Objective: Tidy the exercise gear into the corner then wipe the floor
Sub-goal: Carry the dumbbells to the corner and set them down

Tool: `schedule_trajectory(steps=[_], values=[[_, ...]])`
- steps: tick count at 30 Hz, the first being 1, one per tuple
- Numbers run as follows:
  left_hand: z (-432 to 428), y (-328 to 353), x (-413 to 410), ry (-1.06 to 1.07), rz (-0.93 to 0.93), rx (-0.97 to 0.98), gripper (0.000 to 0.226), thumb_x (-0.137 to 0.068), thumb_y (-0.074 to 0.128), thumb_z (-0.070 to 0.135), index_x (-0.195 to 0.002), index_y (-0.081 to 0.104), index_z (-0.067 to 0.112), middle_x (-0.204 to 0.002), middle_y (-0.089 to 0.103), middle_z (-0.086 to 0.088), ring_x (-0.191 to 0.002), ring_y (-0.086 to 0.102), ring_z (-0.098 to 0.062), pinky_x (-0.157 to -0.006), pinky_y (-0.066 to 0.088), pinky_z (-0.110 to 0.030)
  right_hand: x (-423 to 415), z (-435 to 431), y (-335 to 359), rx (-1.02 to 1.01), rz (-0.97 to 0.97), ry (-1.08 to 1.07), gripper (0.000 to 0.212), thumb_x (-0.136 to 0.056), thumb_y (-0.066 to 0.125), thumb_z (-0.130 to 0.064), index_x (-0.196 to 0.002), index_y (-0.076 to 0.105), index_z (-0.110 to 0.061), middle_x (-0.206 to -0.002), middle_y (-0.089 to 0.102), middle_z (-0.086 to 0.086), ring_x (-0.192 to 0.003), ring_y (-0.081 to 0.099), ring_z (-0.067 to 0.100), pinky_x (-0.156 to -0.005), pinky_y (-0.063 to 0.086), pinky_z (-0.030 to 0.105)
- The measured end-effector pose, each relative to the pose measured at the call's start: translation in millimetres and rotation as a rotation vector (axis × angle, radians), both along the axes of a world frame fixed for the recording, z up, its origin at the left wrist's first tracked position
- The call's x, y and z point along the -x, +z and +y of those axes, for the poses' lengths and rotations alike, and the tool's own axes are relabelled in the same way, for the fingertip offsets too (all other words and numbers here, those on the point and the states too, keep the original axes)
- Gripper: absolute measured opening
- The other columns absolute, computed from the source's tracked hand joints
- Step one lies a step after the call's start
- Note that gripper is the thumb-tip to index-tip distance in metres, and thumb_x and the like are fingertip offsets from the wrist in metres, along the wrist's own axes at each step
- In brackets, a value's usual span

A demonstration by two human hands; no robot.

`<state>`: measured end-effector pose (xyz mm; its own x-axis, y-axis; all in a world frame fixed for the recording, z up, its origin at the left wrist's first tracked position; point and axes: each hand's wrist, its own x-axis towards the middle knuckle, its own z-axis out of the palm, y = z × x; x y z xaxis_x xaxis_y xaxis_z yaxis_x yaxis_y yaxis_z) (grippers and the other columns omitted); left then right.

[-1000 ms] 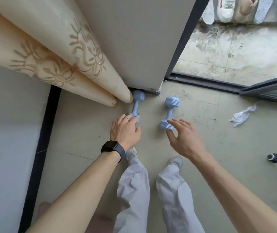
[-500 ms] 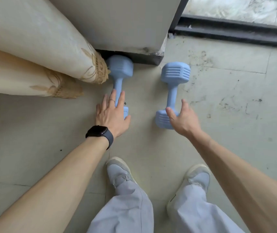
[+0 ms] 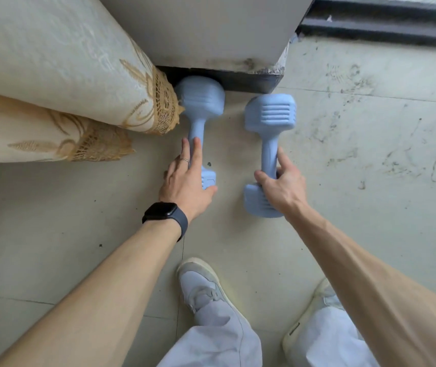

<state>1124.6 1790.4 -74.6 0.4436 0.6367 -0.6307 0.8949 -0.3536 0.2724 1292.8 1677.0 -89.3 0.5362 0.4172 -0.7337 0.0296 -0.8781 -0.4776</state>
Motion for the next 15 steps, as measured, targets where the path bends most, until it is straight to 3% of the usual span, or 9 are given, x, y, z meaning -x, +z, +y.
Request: schedule_trajectory(steps=[2,6,11,13,15], values=[[0,0,0,0.011,0.003,0.011,0.104,-0.087,0.068,0.04,-0.157,-0.008,0.029,-0.166,-0.011,0.0,-0.144,0.024,-0.03,-0.117,0.027,-0.042,14,20,-3,-0.045,0.037,0.024,0.062,-0.086,0.064,-0.033,-0.141,0.04,-0.047,-0.097,0.071,-0.001,-0.098,0.064,0.029,-0.092,0.05,0.042],[6,0,4,0.033,0.0,0.02,0.102,-0.089,0.067,0.037,-0.157,-0.009,0.029,-0.166,-0.011,0.001,-0.146,0.02,-0.03,-0.117,0.027,-0.042,36,49,-8,-0.113,0.053,-0.041,0.057,-0.085,0.062,-0.033,-0.138,0.043,-0.042,-0.08,0.06,-0.007,-0.092,0.064,0.031,-0.09,0.051,0.046],[6,1,7,0.03,0.018,0.038,0.102,-0.09,0.066,0.036,-0.157,-0.011,0.03,-0.164,-0.018,0.004,-0.15,0.007,-0.027,-0.118,0.023,-0.049,37,48,-8,-0.125,0.011,-0.017,0.063,-0.088,0.061,-0.031,-0.146,0.036,-0.04,-0.086,0.06,-0.007,-0.094,0.064,0.028,-0.089,0.051,0.04],[4,0,5,0.013,0.039,0.027,0.1,-0.092,0.063,0.038,-0.156,-0.013,0.028,-0.164,-0.02,0.004,-0.151,0.003,-0.027,-0.119,0.022,-0.05,36,51,-11,-0.103,0.031,0.003,0.063,-0.091,0.059,-0.034,-0.148,0.032,-0.037,-0.095,0.064,-0.004,-0.099,0.063,0.028,-0.09,0.05,0.039],[5,2,4,-0.003,0.071,0.044,0.099,-0.093,0.061,0.038,-0.156,-0.015,0.026,-0.163,-0.022,0.002,-0.151,-0.001,-0.028,-0.12,0.018,-0.052,34,54,-8,-0.048,0.067,0.077,0.067,-0.095,0.053,-0.041,-0.153,0.021,-0.033,-0.119,0.066,0.002,-0.113,0.06,0.032,-0.098,0.047,0.039]])
